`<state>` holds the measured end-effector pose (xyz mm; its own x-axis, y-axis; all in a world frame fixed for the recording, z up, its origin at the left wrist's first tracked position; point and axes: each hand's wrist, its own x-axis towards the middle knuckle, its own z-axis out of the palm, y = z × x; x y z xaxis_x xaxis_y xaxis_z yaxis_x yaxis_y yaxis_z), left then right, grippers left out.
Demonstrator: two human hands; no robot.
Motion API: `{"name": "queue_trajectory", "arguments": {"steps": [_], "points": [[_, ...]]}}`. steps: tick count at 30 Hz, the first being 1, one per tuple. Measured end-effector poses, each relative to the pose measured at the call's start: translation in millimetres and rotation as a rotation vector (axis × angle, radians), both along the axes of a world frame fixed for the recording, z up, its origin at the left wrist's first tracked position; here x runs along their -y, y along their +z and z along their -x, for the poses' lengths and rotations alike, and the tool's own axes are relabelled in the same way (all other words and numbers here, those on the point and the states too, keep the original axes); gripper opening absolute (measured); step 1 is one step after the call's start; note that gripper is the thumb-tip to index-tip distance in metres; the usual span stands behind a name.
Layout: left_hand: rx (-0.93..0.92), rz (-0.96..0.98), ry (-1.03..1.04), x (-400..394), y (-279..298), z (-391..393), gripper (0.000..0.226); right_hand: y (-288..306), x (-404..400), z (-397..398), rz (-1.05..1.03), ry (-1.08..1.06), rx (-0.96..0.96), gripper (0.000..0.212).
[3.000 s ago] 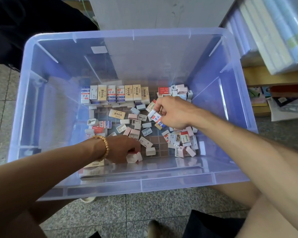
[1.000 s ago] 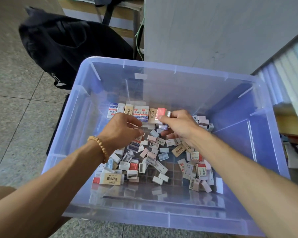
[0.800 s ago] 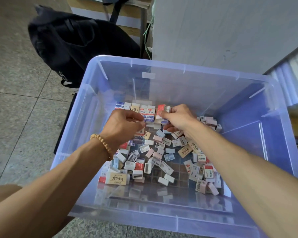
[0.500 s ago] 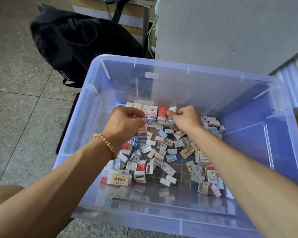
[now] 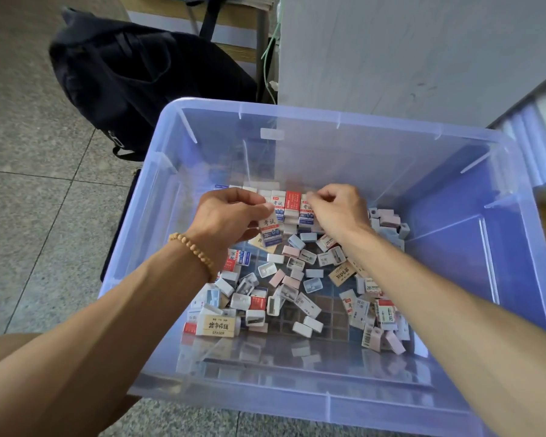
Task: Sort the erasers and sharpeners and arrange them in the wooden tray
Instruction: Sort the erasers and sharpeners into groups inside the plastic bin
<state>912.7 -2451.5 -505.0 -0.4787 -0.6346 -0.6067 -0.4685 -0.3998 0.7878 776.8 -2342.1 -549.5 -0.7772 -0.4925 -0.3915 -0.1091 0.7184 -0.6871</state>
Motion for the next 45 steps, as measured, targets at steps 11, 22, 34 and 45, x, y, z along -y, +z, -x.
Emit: {"name": "queue_trajectory", "arguments": {"steps": [11, 22, 34, 45], "points": [[0.172, 0.941, -0.679, -19, -37, 44, 0.022, -13, -45, 31, -0.034, -0.160, 0.270, 0.020], [0.207, 1.450, -1.044, -7, -77, 45, 0.026, -39, -18, 28, -0.197, 0.031, 0.021, 0.020], [0.256, 1.297, -1.063, -2, -69, 39, 0.037, -20, -32, 39, -0.272, 0.326, -0.139, 0.032], [0.188, 1.015, -1.469, -54, -63, 23, 0.043, 7, -79, 22, -0.375, 0.592, -0.213, 0.027]]}}
